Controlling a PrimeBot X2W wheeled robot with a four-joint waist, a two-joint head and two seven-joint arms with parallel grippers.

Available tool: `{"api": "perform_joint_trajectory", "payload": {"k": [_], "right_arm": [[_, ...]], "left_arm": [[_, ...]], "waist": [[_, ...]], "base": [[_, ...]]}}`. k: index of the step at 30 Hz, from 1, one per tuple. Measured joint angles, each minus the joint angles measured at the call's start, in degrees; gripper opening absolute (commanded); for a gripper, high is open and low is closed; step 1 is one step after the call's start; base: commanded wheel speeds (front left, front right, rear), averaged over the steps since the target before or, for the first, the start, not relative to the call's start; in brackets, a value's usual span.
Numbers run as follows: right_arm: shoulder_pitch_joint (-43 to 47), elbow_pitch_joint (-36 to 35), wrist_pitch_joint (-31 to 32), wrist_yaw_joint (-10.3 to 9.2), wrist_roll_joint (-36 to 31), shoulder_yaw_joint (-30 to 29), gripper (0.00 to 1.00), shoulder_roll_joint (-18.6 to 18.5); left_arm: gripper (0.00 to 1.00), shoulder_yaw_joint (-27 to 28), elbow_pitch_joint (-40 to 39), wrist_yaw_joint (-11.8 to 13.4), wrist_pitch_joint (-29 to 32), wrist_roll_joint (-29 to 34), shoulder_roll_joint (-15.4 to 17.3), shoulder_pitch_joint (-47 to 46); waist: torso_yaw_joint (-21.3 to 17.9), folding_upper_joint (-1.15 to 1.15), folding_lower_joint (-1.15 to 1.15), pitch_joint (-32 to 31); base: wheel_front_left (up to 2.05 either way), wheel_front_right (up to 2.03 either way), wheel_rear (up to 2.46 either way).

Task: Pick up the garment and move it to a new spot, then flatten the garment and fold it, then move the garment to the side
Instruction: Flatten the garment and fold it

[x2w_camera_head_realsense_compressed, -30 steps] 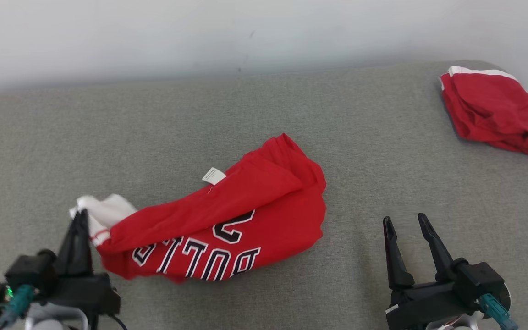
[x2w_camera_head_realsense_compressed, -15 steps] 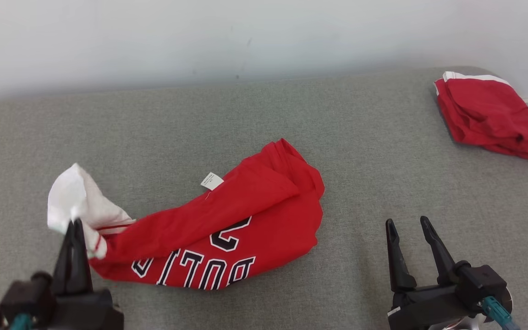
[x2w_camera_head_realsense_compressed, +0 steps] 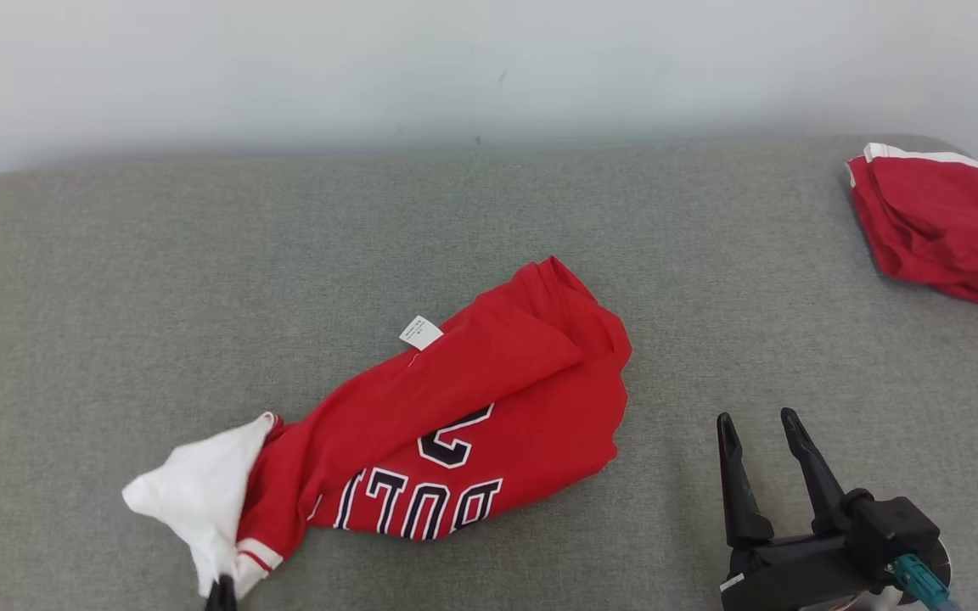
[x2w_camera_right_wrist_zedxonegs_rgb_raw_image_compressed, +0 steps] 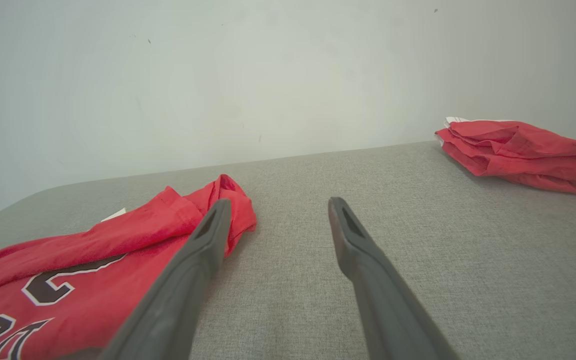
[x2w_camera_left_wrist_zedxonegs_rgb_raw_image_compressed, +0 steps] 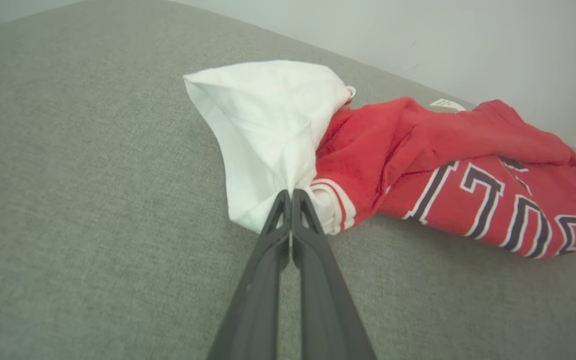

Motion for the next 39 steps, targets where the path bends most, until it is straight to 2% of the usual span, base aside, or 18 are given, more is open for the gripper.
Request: {"api": "perform_joint_trajectory", "payload": {"k": [7,8,9,10,19,26,31,32,39], "right_arm": [[-0.05,0.27,0.00,0.00,0.01,0.38,1.00,0.01],[-0.04,0.26,0.00,0.00,0.05,0.38,1.00,0.00],[-0.04,0.25,0.00,0.00,0.08,0.36,1.00,0.00],[-0.02,0.25,0.00,0.00,0.08,0.27,1.00,0.00],[-0.74,1.19,0.00,0.00,-0.22,1.45,1.00,0.00],[-5.87,4.71,0.00,0.00,-2.56,5.63,1.00,-0.04],[-14.39,13.81,0.01,0.00,-2.09,11.83,1.00,-1.80],[-18.78,19.72,0.00,0.00,-1.04,14.51,1.00,-2.46],[-34.29,38.60,4.42,0.00,4.43,22.21,1.00,-4.15]], "left_arm": [[0.00,-5.21,6.17,1.47,0.00,-6.03,0.02,0.69],[0.09,-5.89,6.68,1.48,0.00,-6.08,-0.03,0.73],[0.89,-6.23,6.71,1.48,0.00,-5.99,-0.13,0.66],[1.00,-6.13,6.04,1.46,0.00,-5.90,-0.19,0.58],[1.00,3.60,-9.50,3.01,0.00,-0.23,-0.03,-0.69],[1.00,7.37,-11.83,3.60,0.00,4.19,-0.02,-0.88],[1.00,7.62,-11.10,3.49,0.00,4.60,-0.03,-1.74],[1.00,7.23,-10.69,3.49,0.00,4.82,-0.05,-1.82],[1.00,4.66,-9.77,3.61,0.00,4.54,-0.03,-2.10]], "waist": [[0.36,0.00,0.00,-0.20],[0.37,0.00,0.00,-0.23],[0.41,0.00,0.00,-0.25],[0.49,0.00,0.00,-0.24],[1.56,0.00,0.00,0.27],[2.10,0.00,0.00,1.02],[2.96,0.00,0.00,1.37],[3.49,0.00,0.00,1.39],[6.36,0.00,0.00,1.41]], "base": [[0.00,0.00,0.00],[0.00,0.00,0.00],[0.00,0.00,0.00],[0.00,0.00,0.00],[0.00,0.00,0.00],[0.00,0.00,0.00],[0.00,0.00,0.00],[0.00,0.00,0.00],[0.00,0.00,0.00]]}}
